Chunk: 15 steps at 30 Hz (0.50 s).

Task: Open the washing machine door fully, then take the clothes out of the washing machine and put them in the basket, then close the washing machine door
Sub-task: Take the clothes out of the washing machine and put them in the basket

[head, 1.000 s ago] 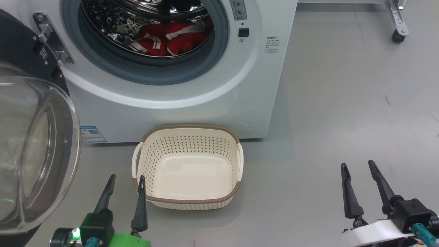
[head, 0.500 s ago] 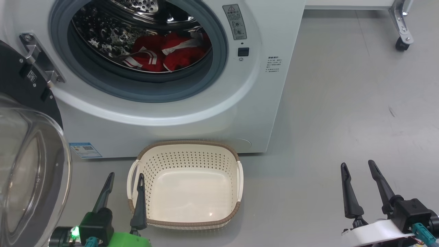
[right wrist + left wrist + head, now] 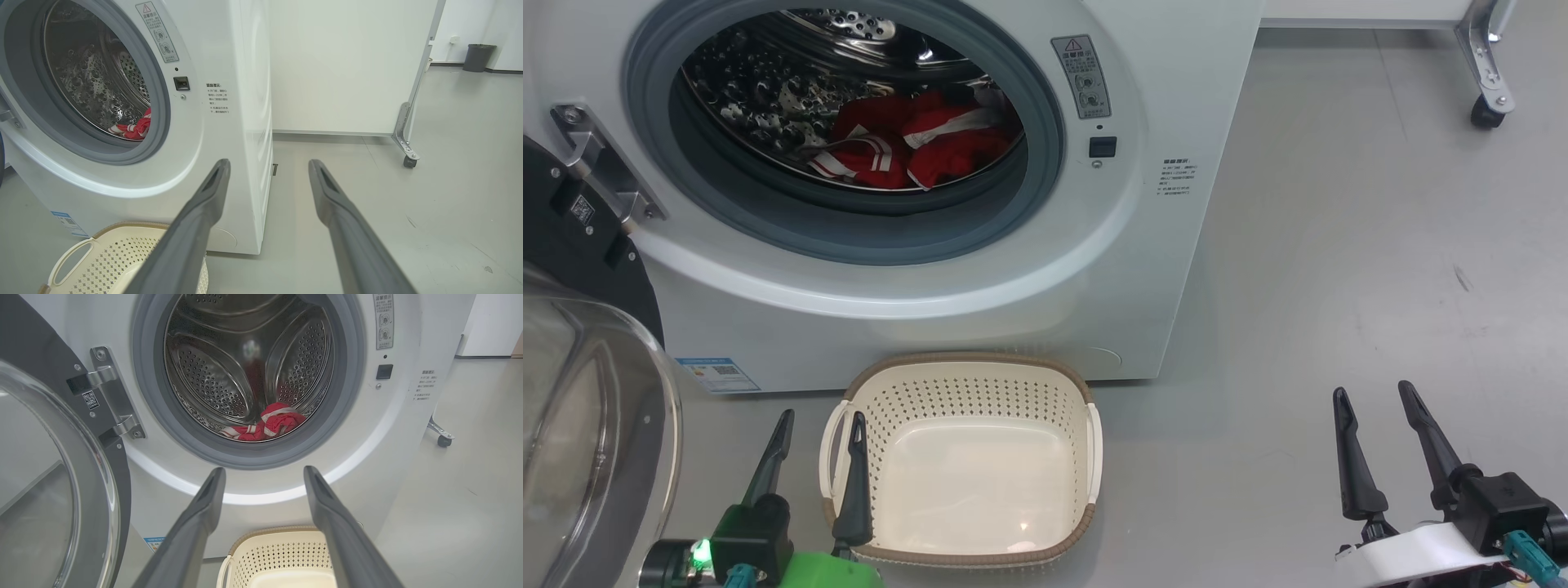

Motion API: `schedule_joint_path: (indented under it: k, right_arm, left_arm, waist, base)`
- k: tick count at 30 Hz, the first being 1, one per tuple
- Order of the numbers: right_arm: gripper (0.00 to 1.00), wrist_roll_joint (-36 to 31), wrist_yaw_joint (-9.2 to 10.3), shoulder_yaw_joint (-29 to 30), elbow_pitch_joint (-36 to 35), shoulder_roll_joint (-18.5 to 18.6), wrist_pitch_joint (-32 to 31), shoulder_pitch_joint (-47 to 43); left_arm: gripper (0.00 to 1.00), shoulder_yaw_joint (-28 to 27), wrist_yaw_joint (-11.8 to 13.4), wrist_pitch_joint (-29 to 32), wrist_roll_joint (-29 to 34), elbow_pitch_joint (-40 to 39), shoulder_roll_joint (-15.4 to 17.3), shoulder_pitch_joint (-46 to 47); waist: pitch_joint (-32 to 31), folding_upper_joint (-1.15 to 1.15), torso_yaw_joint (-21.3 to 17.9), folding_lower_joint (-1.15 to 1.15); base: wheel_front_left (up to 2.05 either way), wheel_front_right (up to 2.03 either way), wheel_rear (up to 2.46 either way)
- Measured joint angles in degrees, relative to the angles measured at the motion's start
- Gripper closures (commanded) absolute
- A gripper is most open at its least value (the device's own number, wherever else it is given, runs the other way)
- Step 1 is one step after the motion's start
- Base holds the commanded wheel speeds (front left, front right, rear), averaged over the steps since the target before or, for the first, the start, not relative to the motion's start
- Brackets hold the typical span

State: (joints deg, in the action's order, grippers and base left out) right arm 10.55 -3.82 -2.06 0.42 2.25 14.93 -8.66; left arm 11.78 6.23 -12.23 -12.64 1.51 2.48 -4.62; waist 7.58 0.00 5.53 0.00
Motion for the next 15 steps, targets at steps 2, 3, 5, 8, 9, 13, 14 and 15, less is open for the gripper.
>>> schedule_joint_path:
  k: [2, 3, 5, 8, 9, 13, 14, 15]
  right_arm:
    - [0.00, 0.0, 0.00, 0.0, 0.0, 0.0, 0.0, 0.0]
    - [0.00, 0.0, 0.00, -0.1, 0.0, 0.0, 0.0, 0.0]
    - [0.00, 0.0, 0.00, -0.2, 0.0, 0.0, 0.0, 0.0]
    - [0.00, 0.0, -0.01, -0.5, 0.1, 0.0, 0.0, 0.0]
    - [0.00, 0.0, -0.02, -0.6, 0.1, 0.0, 0.0, 0.0]
    - [0.00, 0.0, -0.05, -0.7, 0.1, 0.0, 0.0, 0.0]
    - [0.00, 0.0, -0.07, -0.8, 0.1, 0.0, 0.0, 0.1]
    - [0.00, 0.0, -0.09, -1.1, 0.1, 0.0, 0.0, 0.1]
  left_arm:
    - [0.00, 0.0, 0.0, 0.0, -0.2, 0.1, 0.0, 0.0]
    - [0.00, 0.0, 0.0, 0.0, -0.2, 0.1, 0.0, 0.0]
    - [0.00, 0.0, 0.0, 0.0, -0.3, 0.2, 0.0, 0.1]
    - [0.00, 0.0, 0.0, 0.0, -0.3, 0.4, 0.0, 0.3]
    - [0.00, 0.0, 0.0, 0.0, -0.4, 0.5, 0.0, 0.3]
    - [0.00, 0.3, 0.0, 0.0, -0.4, 0.8, 0.0, 0.6]
    - [0.00, 0.3, 0.0, 0.0, -0.4, 0.8, 0.0, 0.7]
    - [0.00, 0.1, 0.0, 0.0, -0.4, 0.8, 0.0, 0.7]
  waist:
    - [0.0, 0.00, 0.0, 0.00]
    - [0.0, 0.00, 0.0, 0.00]
    - [0.0, 0.00, 0.0, 0.00]
    - [0.0, 0.00, 0.0, 0.00]
    - [0.0, 0.00, -0.1, 0.00]
    - [0.0, 0.00, -0.3, 0.00]
    - [0.1, 0.00, -0.4, 0.00]
    - [0.1, 0.00, -0.5, 0.00]
  base:
    - [0.13, -0.13, 0.00]
    - [0.04, -0.04, 0.00]
    - [0.00, 0.00, 0.00]
    - [0.00, 0.00, 0.00]
    - [0.00, 0.00, 0.00]
    - [0.00, 0.00, 0.00]
    - [0.00, 0.00, 0.00]
    - [0.00, 0.00, 0.00]
